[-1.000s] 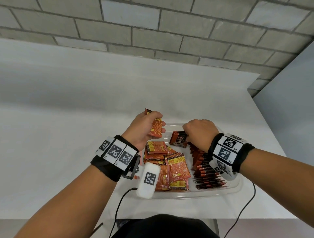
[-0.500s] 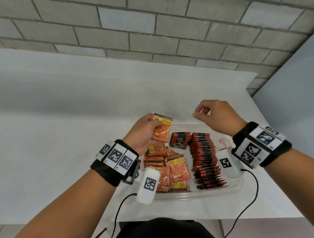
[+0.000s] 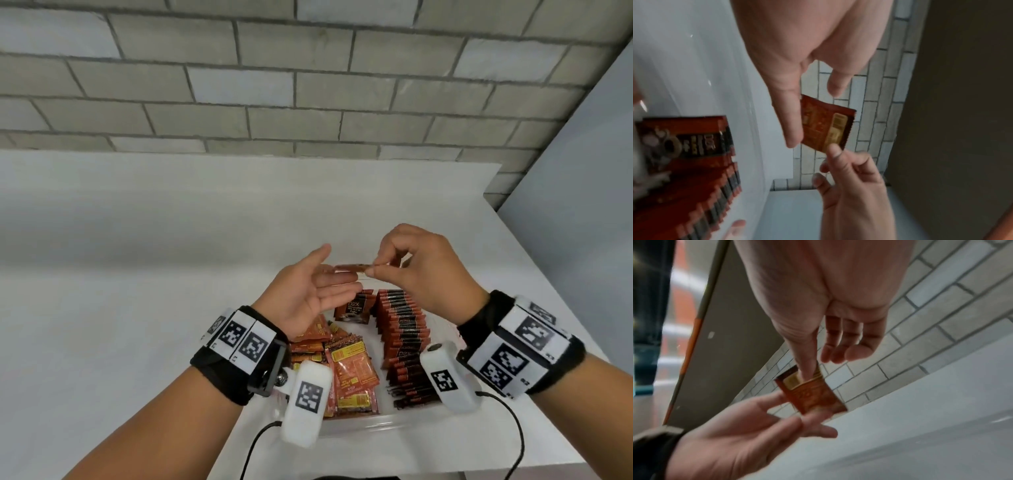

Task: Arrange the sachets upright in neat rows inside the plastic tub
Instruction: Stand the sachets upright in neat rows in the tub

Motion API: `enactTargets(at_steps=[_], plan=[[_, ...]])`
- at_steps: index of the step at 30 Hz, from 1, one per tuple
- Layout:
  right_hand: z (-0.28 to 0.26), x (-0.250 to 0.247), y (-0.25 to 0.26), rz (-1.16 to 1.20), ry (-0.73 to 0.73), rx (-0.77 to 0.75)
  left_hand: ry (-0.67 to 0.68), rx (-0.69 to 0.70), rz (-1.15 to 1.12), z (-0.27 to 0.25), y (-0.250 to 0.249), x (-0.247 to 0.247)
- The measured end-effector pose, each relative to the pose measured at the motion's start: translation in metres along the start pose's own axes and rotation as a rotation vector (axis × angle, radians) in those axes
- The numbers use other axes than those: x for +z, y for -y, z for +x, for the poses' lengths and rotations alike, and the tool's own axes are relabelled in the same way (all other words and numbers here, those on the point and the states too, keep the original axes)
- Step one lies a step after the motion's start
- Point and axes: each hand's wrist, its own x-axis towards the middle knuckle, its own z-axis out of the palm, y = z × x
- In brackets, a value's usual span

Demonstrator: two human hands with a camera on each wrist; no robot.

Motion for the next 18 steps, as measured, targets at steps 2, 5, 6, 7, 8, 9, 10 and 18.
enactTargets(at_steps=[2,5,6,7,8,9,10,18], plan=[[-0.006,0.005,-0.005,-0.061,0.097,-0.07,0.032,0.038,-0.003,0.0,0.0,0.002],[-0.01,0.004,-0.011,-0.124,0.193,-0.058,0.003,0.116,0.074,0.003,-0.002,0.003],[-0.01,0.003,-0.013,-0.127,0.203,-0.05,-0.008,0.139,0.097,0.003,-0.003,0.003],[-0.01,0.002,-0.014,-0.126,0.191,-0.045,-0.018,0.15,0.118,0.004,-0.003,0.003],[-0.01,0.002,-0.016,-0.136,0.157,-0.04,-0.023,0.152,0.143,0.004,-0.003,0.003],[-0.009,0.001,-0.017,-0.161,0.116,-0.029,-0.025,0.152,0.17,0.003,-0.002,0.003],[-0.008,0.0,-0.017,-0.183,0.084,-0.011,-0.021,0.15,0.198,0.003,-0.002,0.004],[0.005,0.005,-0.013,-0.199,0.224,0.097,-0.081,0.101,0.382,0.009,0.014,0.023]])
